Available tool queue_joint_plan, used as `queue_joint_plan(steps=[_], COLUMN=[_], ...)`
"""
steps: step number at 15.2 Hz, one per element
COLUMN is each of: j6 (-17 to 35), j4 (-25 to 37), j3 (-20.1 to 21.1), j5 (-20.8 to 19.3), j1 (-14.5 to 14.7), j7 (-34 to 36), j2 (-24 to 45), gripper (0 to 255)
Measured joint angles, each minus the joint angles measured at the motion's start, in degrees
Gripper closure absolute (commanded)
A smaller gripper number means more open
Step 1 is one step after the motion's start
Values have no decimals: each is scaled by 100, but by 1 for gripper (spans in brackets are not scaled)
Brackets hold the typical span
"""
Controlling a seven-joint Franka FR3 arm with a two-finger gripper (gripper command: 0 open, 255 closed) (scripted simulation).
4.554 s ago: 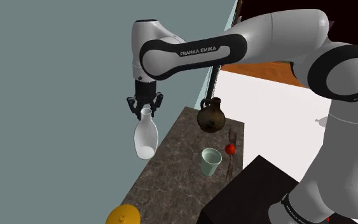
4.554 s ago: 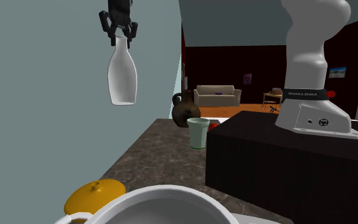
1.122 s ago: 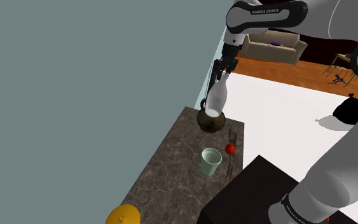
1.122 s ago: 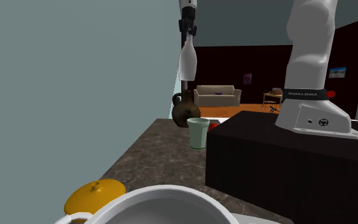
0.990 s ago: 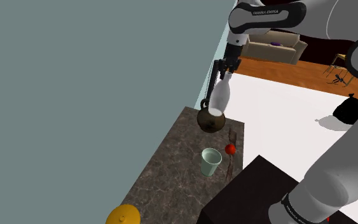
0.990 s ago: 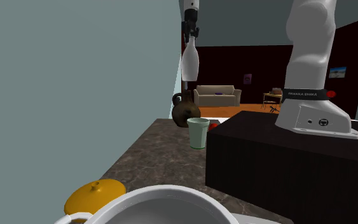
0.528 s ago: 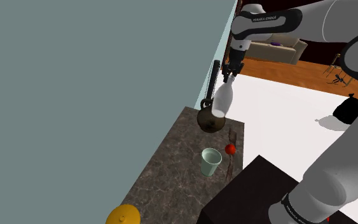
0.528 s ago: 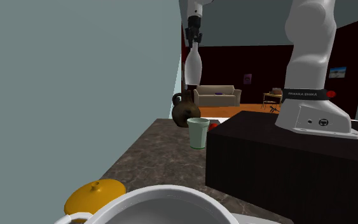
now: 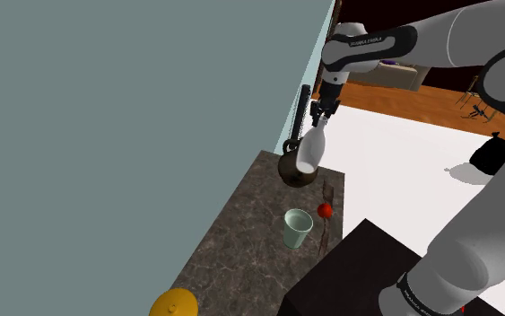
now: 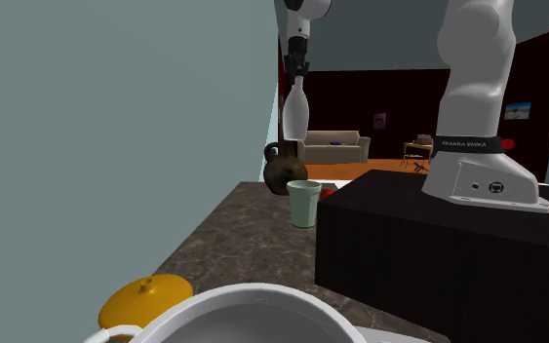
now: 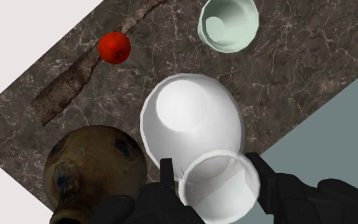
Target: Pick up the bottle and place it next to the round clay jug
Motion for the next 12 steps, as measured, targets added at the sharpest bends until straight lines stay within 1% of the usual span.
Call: queue_joint_plan(steps=[12], j6=[897], j4=[-691], j3=[4], j5=[31], j1=[2], j7=[-35], j2=[209], gripper=[255])
